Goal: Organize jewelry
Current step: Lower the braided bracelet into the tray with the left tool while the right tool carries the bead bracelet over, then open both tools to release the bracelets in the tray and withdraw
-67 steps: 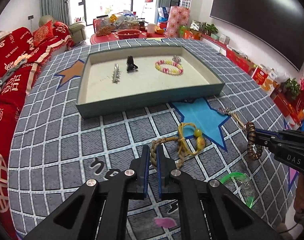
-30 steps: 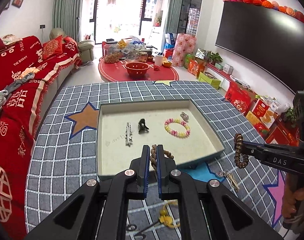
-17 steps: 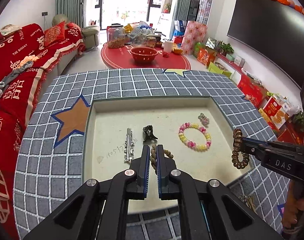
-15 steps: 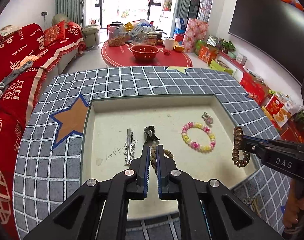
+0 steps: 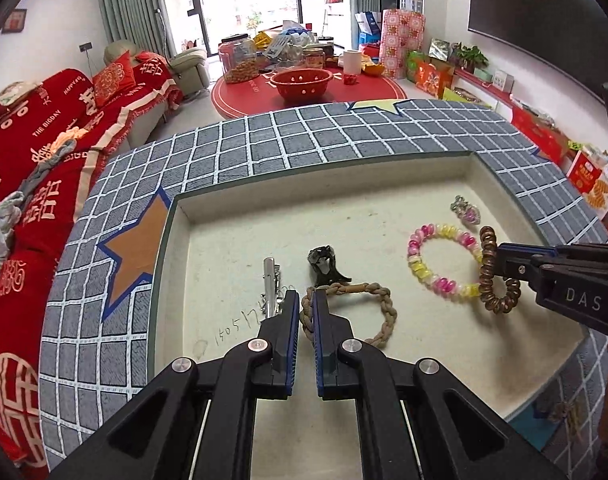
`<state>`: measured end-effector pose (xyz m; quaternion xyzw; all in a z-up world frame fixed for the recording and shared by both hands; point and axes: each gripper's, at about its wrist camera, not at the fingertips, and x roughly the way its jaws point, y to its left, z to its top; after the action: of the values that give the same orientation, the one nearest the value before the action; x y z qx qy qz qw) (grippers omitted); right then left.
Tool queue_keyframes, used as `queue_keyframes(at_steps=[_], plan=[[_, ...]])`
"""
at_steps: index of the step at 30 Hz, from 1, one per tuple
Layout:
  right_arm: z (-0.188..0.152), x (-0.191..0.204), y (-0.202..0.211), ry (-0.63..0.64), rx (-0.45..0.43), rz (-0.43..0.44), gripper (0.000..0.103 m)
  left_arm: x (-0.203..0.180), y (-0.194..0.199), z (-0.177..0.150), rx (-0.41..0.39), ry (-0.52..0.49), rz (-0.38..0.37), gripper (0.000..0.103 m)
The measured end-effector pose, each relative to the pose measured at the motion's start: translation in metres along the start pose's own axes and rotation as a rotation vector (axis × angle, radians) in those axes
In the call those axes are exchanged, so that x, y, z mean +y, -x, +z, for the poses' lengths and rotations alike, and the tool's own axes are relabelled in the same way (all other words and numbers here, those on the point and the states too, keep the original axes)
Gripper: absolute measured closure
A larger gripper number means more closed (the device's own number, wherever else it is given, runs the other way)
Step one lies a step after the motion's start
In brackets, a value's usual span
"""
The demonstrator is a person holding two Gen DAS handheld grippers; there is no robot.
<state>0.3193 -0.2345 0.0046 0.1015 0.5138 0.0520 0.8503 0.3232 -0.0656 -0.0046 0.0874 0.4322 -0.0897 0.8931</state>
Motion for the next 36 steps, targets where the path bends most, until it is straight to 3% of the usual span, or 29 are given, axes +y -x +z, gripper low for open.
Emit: queue_keyframes(at_steps=[7, 10, 11, 12, 25, 36], plan=[[-0.001, -0.002, -0.003, 0.002, 0.014, -0.008, 0.088, -0.005, -0.003, -0.003, 0.010, -0.038, 0.060, 0.083], [0.000, -0.003, -0.002, -0.003, 0.016, -0.009, 0.061, -0.005, -0.001, -0.004, 0.011, -0.027, 0.058, 0.083], [-0.001, -0.004, -0.001, -0.007, 0.012, -0.008, 0.047, -0.005, 0.000, -0.004, 0.012, -0.024, 0.056, 0.083], [-0.001, -0.005, 0.001, -0.013, 0.001, -0.004, 0.043, -0.005, 0.001, -0.003, 0.008, -0.024, 0.056, 0.083], [-0.001, -0.009, 0.037, -0.089, -0.070, 0.097, 0.034, 0.000, 0.021, -0.001, -0.026, -0.015, 0.058, 0.083], [-0.016, -0.008, 0.084, -0.113, -0.147, 0.166, 0.019, 0.018, 0.058, -0.008, -0.074, 0.043, 0.049, 0.083]])
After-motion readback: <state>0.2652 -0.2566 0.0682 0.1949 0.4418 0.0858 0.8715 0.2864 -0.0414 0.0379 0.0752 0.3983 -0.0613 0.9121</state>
